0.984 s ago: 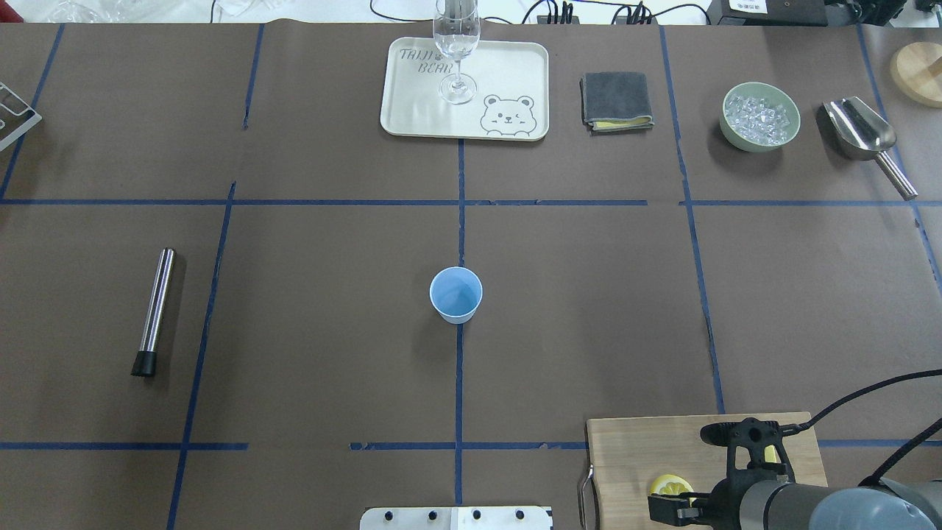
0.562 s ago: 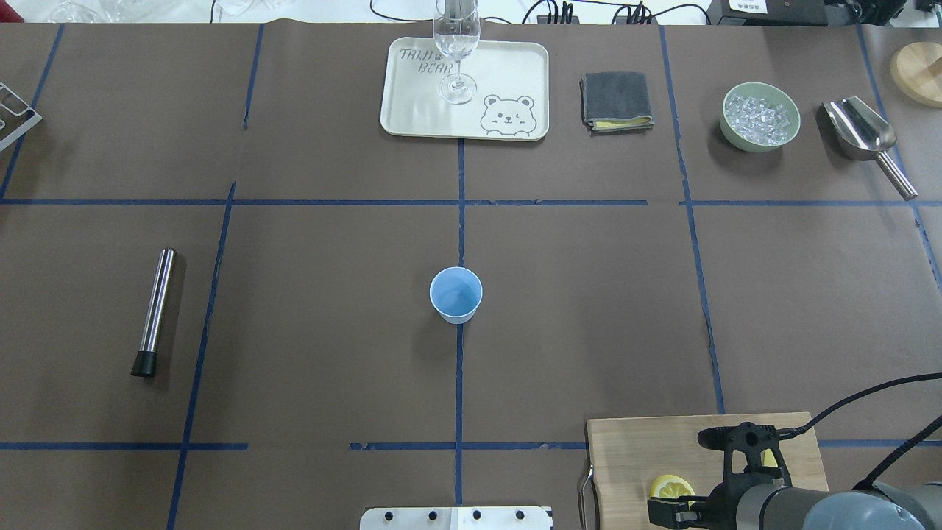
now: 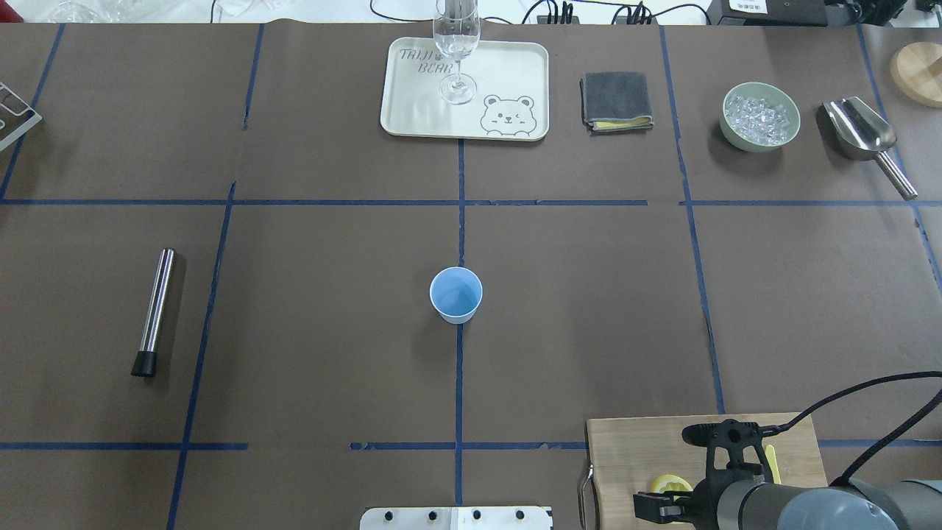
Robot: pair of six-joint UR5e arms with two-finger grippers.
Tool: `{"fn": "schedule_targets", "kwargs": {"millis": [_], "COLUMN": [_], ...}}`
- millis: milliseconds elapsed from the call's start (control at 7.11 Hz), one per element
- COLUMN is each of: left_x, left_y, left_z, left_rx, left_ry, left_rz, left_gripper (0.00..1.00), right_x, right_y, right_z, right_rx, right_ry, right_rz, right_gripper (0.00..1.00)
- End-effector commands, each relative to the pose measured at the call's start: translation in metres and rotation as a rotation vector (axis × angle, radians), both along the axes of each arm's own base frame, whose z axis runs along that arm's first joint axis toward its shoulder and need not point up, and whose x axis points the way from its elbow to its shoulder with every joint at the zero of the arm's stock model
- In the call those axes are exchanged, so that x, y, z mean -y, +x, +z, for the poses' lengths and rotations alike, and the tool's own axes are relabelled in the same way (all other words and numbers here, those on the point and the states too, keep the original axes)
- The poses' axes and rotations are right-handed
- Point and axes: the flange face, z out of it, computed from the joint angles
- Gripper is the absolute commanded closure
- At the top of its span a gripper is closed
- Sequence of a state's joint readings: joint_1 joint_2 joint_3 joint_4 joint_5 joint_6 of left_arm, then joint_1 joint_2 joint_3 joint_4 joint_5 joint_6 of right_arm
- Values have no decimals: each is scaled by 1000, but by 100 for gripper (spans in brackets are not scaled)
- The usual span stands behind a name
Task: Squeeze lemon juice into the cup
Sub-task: 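Close the right gripper on the yellow lemon slice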
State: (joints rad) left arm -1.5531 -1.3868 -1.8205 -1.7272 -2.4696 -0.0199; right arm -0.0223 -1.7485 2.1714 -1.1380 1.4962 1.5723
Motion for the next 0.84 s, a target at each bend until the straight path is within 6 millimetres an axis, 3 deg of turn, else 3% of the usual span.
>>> {"fn": "schedule_targets", "kwargs": {"millis": [0, 281, 703], "left_x": [-3, -3, -5], "left_y": [0, 0, 0], "left_z": [2, 2, 3], "left_rx": [0, 0, -2], "left_ry": [-4, -4, -7], "left_rz": [1, -1, 0], "left_gripper": [0, 0, 0], "right_x": [3, 5, 8], "right_y": [1, 0, 3], "right_z": [0, -3, -8], "right_rx": [-6, 2, 11], "right_ry": [1, 6, 11], "right_rz": [9, 16, 28], "right_gripper": [6, 29, 37]}}
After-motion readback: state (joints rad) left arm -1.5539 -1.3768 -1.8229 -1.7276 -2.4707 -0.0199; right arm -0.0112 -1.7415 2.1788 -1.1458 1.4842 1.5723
